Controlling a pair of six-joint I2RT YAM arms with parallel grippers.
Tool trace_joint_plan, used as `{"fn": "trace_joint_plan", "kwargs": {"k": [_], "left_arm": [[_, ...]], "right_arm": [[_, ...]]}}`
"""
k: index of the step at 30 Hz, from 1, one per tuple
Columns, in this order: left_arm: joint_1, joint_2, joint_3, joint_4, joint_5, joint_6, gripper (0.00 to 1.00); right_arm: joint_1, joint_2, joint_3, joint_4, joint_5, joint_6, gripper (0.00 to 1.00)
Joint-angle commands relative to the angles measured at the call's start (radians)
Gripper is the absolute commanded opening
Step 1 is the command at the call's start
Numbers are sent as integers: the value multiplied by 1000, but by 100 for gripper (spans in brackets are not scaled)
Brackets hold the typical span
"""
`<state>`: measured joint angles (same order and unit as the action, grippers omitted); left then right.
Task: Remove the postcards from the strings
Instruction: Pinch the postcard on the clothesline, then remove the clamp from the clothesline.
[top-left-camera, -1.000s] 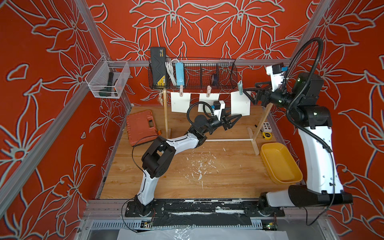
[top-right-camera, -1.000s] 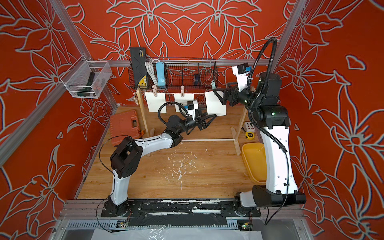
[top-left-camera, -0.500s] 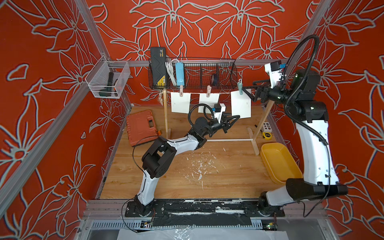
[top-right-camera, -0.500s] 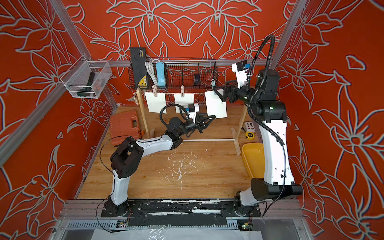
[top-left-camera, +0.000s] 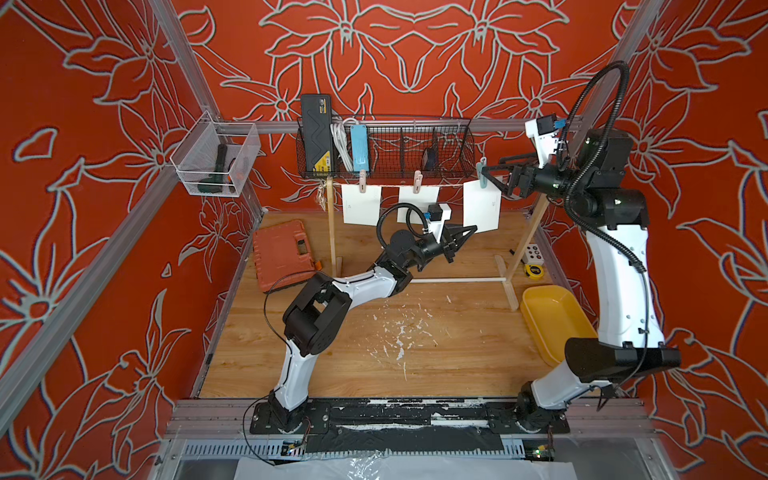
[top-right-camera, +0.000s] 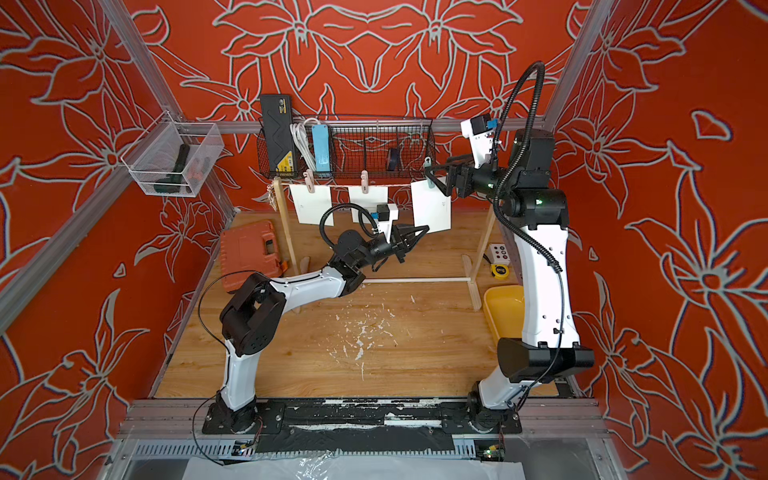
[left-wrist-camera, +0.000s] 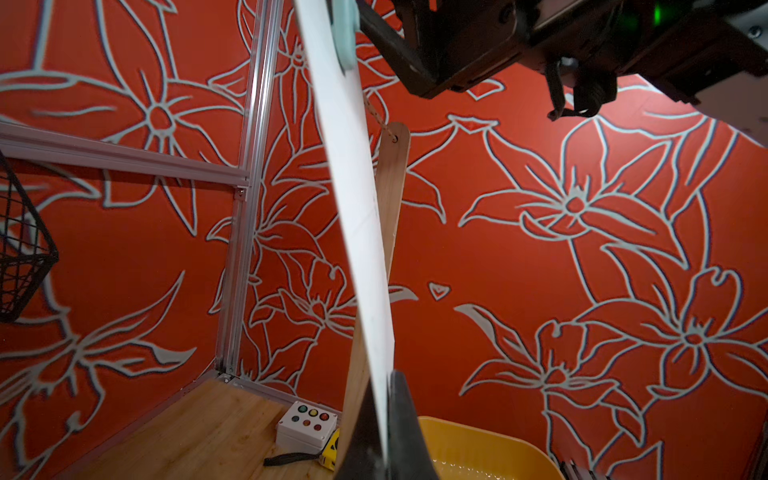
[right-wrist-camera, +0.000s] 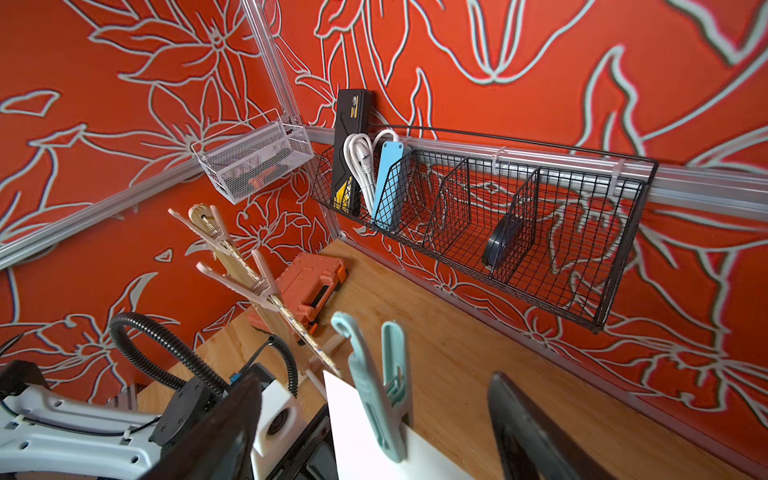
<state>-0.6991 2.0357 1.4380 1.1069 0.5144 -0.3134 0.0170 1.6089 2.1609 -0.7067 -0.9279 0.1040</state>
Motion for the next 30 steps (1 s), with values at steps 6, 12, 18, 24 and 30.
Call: {"fn": "trace_joint_plan", "kwargs": {"k": [6, 12, 18, 24, 30], "left_arm": [[25, -48, 28, 5, 73, -14, 0], [28, -49, 37, -10, 75, -15, 0], [31, -49, 42, -12, 76, -19, 0], [34, -45, 44, -7, 80, -33, 0], [34, -46, 45, -8, 91, -33, 0]], "right_arm": [[-46, 97, 115, 3, -255, 33, 82], [-48, 142, 128, 45, -310, 74, 77], [-46, 152, 117, 64, -343, 85, 73], [-43, 158, 93, 98, -394, 100, 70], [-33, 166, 74, 131, -415, 121, 71]]}}
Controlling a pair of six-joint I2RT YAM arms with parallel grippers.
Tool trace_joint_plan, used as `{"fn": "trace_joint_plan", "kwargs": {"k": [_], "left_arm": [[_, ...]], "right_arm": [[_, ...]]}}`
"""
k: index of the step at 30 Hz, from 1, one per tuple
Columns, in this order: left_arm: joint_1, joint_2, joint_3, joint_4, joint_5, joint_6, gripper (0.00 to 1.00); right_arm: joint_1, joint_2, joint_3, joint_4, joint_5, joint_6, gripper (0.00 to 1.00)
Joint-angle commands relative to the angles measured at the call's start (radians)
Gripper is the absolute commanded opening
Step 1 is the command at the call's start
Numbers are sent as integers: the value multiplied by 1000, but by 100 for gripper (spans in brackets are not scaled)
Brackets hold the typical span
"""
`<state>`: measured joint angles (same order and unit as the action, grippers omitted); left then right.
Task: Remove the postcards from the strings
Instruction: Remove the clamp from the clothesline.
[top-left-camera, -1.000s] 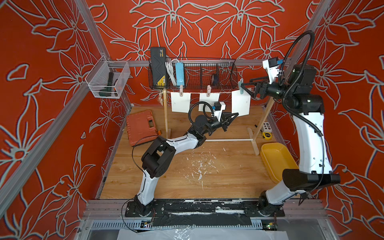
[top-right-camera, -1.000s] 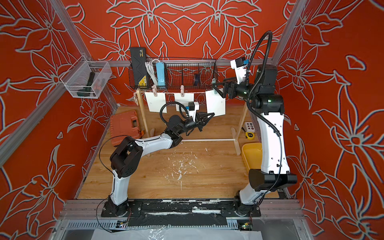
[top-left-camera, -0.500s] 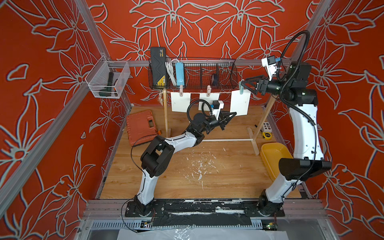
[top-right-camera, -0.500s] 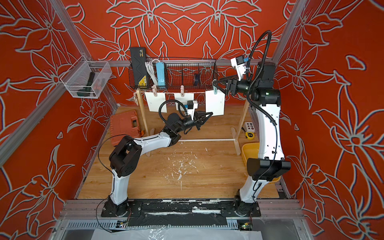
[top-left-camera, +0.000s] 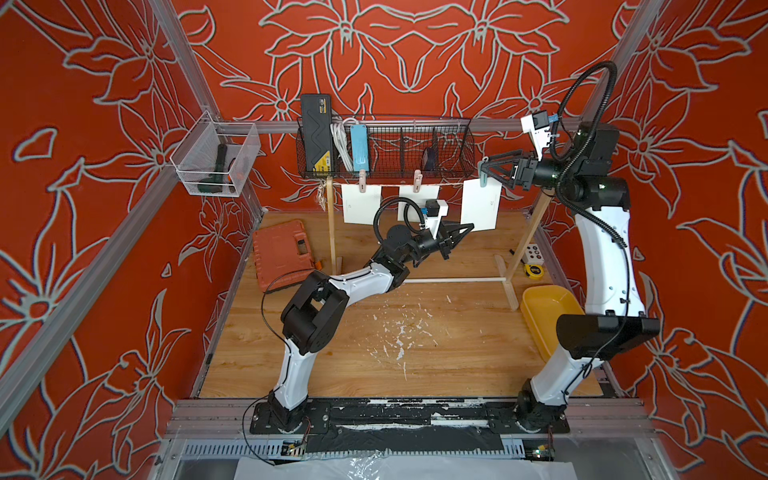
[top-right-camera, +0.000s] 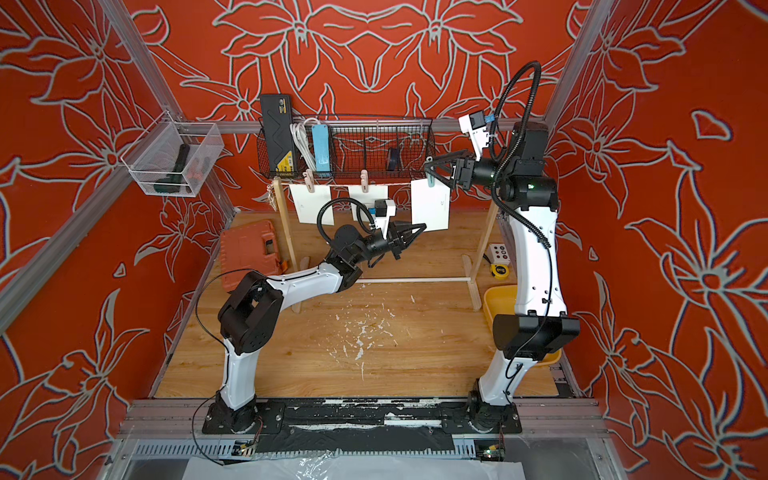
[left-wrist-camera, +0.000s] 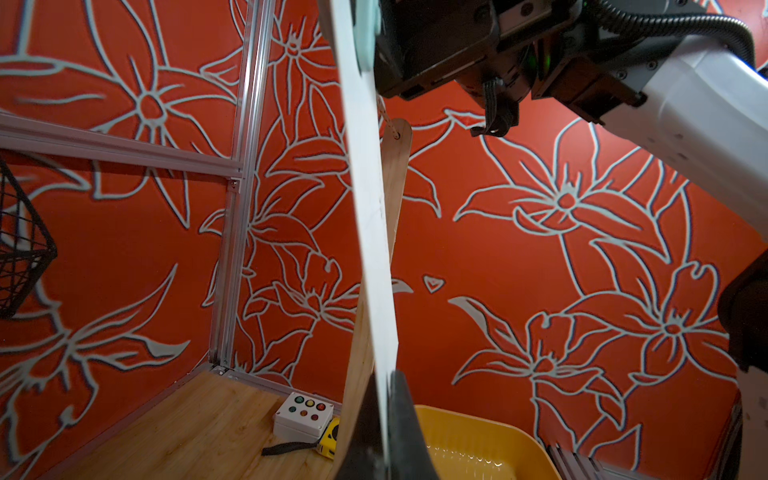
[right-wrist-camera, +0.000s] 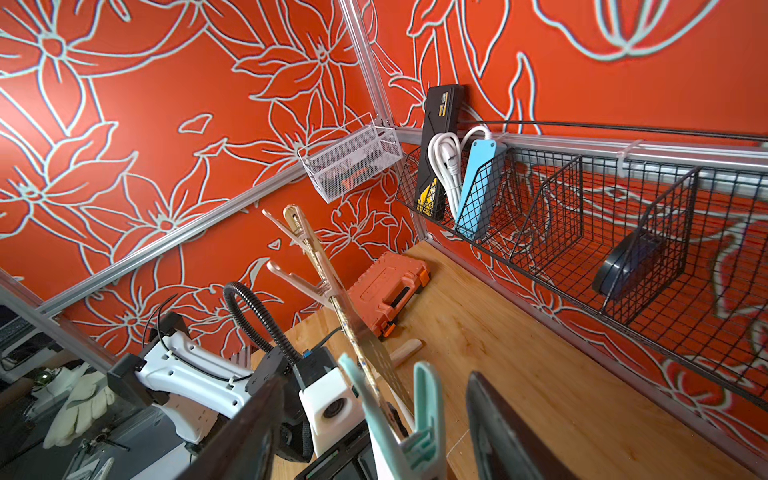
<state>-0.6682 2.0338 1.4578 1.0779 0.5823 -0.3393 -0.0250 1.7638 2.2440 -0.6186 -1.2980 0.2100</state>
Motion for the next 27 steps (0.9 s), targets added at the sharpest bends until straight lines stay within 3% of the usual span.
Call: {"fn": "trace_joint_plan", "kwargs": {"k": [1, 6, 13, 19, 27], "left_arm": [[4, -42, 25, 19, 22, -9, 0], [4, -42, 24, 20, 27, -10, 0], [8, -43, 22, 20, 30, -15, 0], [12, -43, 18, 20, 33, -20, 0], [16, -46, 10, 38, 38, -36, 0]], "right_arm": [[11, 12, -9, 46, -46, 16, 71], [20, 18, -11, 43, -46, 11, 72], [32, 24, -20, 33, -58, -5, 63], [33, 23, -25, 31, -70, -11, 65], [31, 31, -16, -8, -44, -43, 58]]}}
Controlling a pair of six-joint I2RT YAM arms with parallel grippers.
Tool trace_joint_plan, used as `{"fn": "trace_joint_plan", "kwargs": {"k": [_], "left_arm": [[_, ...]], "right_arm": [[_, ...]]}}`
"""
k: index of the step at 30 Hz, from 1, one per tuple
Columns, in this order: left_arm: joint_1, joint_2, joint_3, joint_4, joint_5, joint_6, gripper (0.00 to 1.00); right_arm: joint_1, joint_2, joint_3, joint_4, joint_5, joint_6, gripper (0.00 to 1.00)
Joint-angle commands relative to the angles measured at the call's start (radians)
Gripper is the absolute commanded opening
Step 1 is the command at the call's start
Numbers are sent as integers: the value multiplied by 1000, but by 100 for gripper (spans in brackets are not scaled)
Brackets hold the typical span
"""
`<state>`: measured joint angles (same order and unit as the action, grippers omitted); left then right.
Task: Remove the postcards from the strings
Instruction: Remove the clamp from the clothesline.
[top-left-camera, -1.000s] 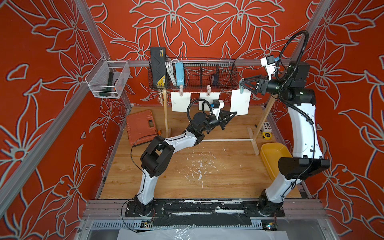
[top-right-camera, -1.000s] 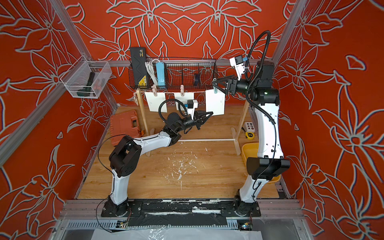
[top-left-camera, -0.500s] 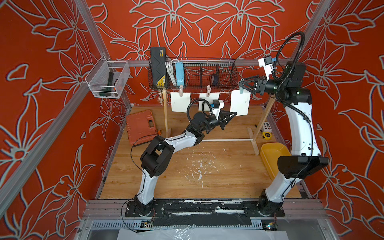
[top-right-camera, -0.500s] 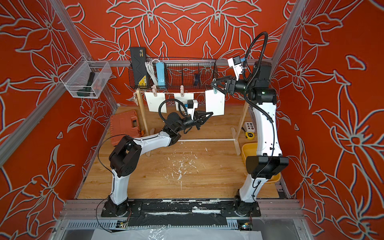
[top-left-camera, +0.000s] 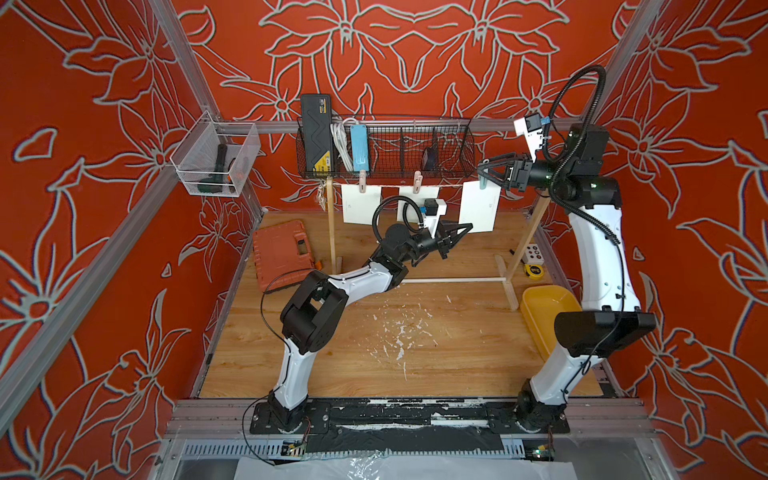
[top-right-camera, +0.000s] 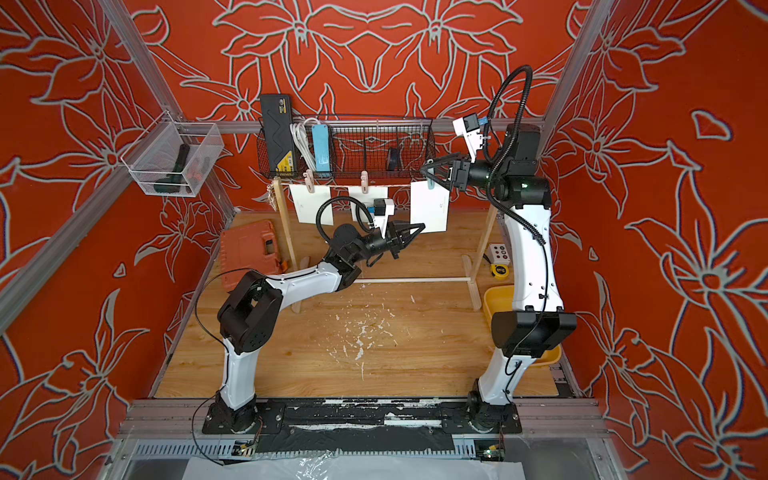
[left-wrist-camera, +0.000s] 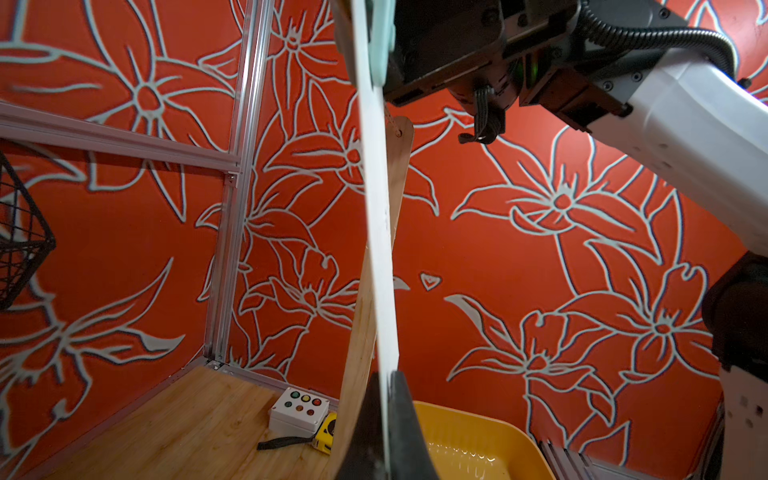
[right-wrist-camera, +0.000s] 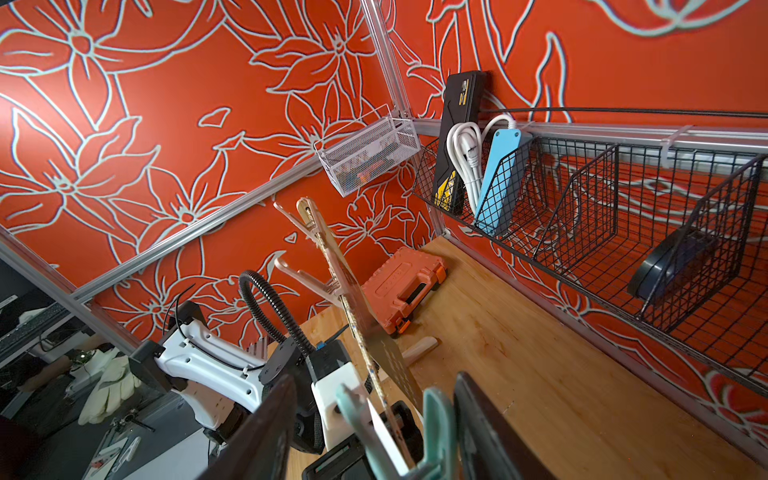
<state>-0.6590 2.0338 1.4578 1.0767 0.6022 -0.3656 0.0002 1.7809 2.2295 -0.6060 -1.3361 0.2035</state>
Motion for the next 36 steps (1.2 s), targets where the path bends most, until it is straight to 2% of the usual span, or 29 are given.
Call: {"fn": "trace_joint_plan", "kwargs": {"k": [1, 9, 15, 22, 36], "left_arm": [[8, -47, 12, 36, 18, -9, 0], [11, -47, 18, 40, 18, -16, 0], [10, -46, 18, 42, 21, -20, 0], [12, -42, 16, 46, 25, -22, 0], [10, -41, 6, 41, 22, -21, 0]], "right_arm": [[6, 14, -1, -21, -5, -37, 55], [4, 15, 16, -28, 11, -43, 44], [4, 16, 16, -25, 25, -39, 41], [6, 15, 18, -17, 44, -36, 32], [6, 6, 21, 4, 80, -23, 25]]}}
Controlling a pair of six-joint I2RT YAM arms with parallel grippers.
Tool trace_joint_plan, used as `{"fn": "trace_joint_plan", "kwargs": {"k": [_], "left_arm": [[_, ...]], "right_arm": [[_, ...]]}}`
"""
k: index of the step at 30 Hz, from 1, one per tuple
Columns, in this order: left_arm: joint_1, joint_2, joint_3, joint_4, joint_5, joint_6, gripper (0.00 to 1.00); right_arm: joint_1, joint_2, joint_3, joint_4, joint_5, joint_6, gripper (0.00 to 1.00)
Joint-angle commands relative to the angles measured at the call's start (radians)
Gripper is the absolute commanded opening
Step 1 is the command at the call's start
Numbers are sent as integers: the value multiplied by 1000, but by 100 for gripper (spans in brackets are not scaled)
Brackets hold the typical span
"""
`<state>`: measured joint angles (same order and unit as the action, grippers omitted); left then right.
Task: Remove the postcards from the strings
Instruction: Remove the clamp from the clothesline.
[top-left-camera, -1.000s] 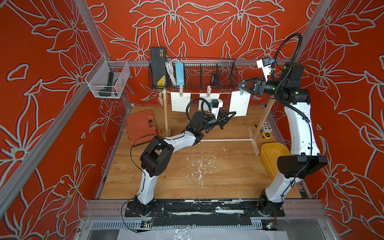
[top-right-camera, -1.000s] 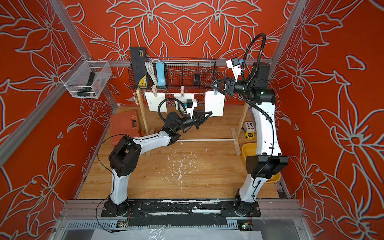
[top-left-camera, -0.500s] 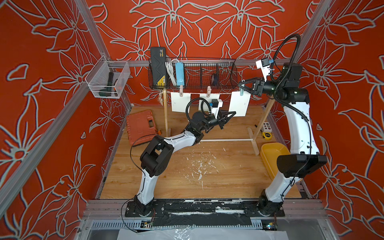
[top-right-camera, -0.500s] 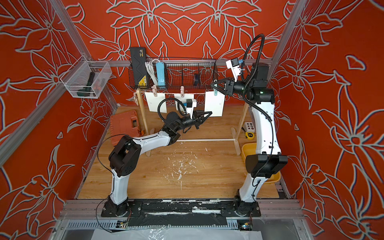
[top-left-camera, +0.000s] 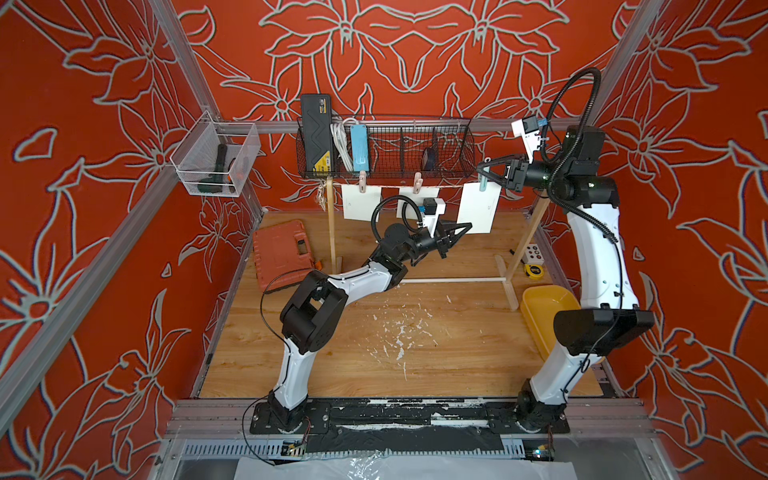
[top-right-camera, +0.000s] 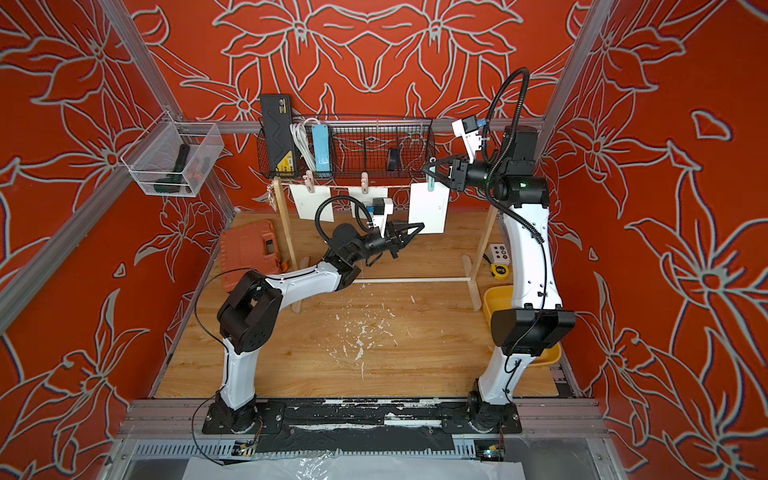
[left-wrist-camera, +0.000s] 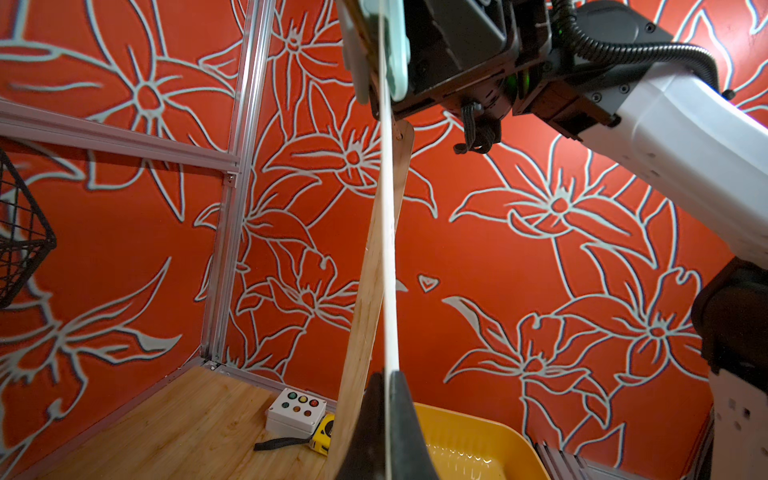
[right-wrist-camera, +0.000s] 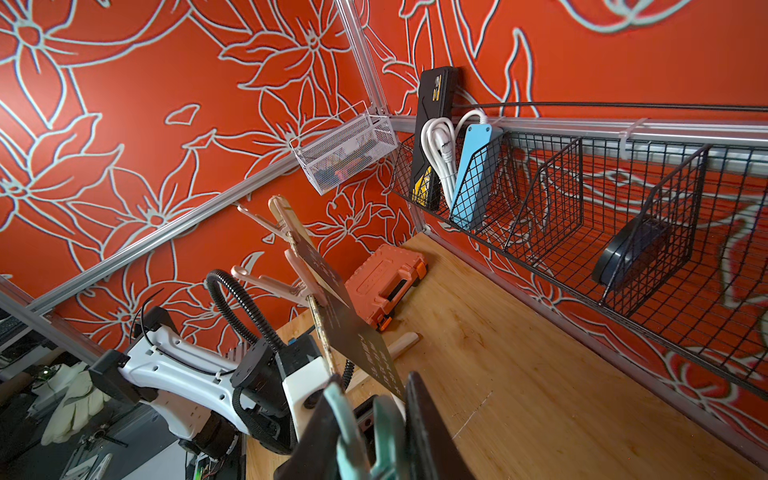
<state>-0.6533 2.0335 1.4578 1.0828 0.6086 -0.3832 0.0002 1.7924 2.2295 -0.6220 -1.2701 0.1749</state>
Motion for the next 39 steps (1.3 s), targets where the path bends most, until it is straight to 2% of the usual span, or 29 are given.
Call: {"fn": "trace_joint_plan", "kwargs": {"k": [1, 12, 24, 39], "left_arm": [[6, -40, 4, 35, 17, -4, 0], [4, -40, -19, 43, 34, -13, 0], [-6, -53, -62, 60, 44, -22, 0], [-20, -131, -248, 60, 10, -25, 0]], "right_arm": [[6, -8, 20, 23, 15, 6, 25], [5, -42, -20, 125, 55, 63, 25], [6, -86, -45, 151, 113, 59, 24], [6, -205, -143, 123, 220, 1, 23]]}}
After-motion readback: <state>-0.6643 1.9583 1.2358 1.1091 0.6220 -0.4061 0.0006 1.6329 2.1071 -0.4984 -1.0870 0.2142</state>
